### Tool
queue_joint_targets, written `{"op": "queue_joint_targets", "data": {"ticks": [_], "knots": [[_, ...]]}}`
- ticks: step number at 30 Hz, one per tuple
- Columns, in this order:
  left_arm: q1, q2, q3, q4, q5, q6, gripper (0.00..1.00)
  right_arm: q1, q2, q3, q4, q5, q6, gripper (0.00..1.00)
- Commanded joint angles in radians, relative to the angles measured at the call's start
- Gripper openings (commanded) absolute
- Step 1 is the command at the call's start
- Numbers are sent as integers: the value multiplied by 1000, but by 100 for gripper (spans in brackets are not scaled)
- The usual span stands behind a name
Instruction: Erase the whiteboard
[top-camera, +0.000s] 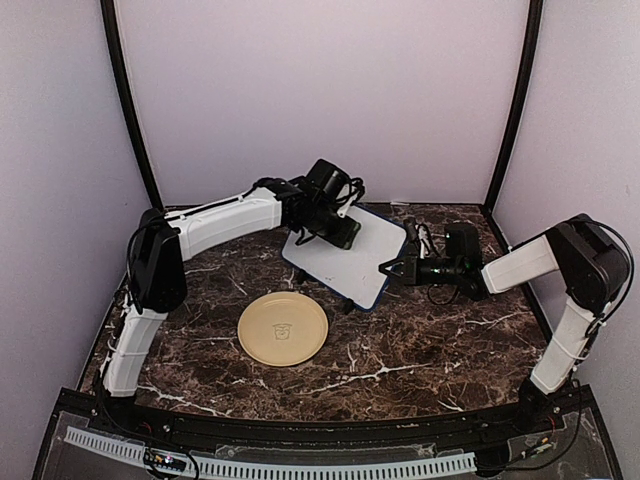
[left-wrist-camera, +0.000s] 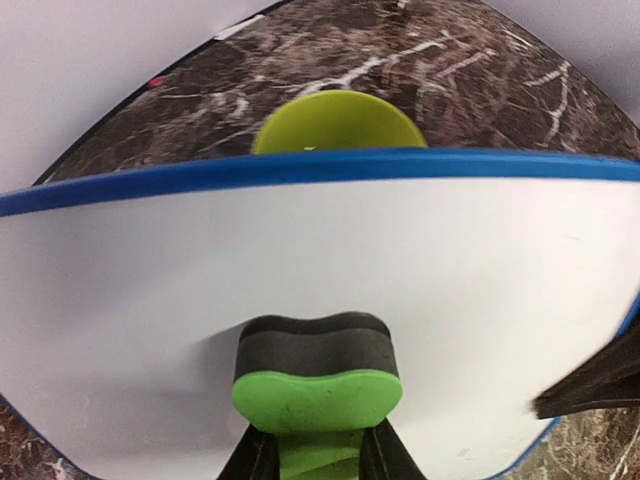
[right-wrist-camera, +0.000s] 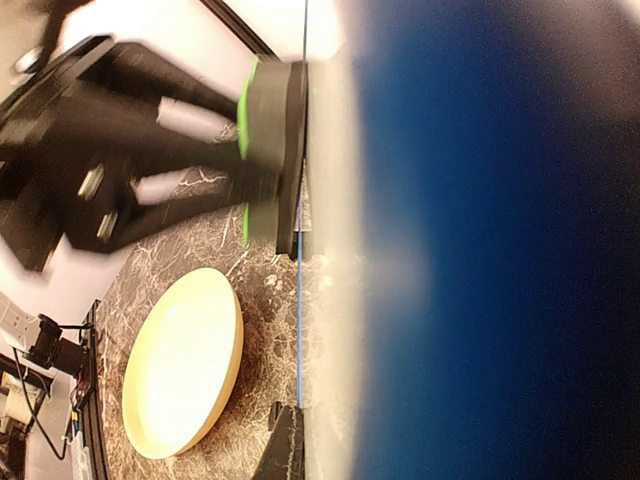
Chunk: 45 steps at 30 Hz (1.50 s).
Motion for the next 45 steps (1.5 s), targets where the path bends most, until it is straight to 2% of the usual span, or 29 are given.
{"op": "queue_joint_targets", "data": {"ticks": [1,13,18,26,29,31,37,45], "knots": [[122,-21,-42,27,-26,-27,0,48,47,-53,-221,4,-167,0],[232,-57,-133,61,-52,-34,0,48,53,-52,-222,0,-163,0],[250,-60,-134,71,-10,-14,0,48,56,-50,-222,-2,-163,0],[251,-33,-26,54,26,-9,0,48,58,-52,-221,-5,-165,0],[249,-7,36,38,96,1,0,48,57,-52,-220,-6,-165,0],[240,-6,40,42,138,17,0,48,57,-52,-220,-5,-165,0],[173,-5,22,40,146,55,0,48,62,-49,-222,-3,-164,0],[16,-16,-92,84,119,86,0,48,62,-47,-223,0,-164,0]]}}
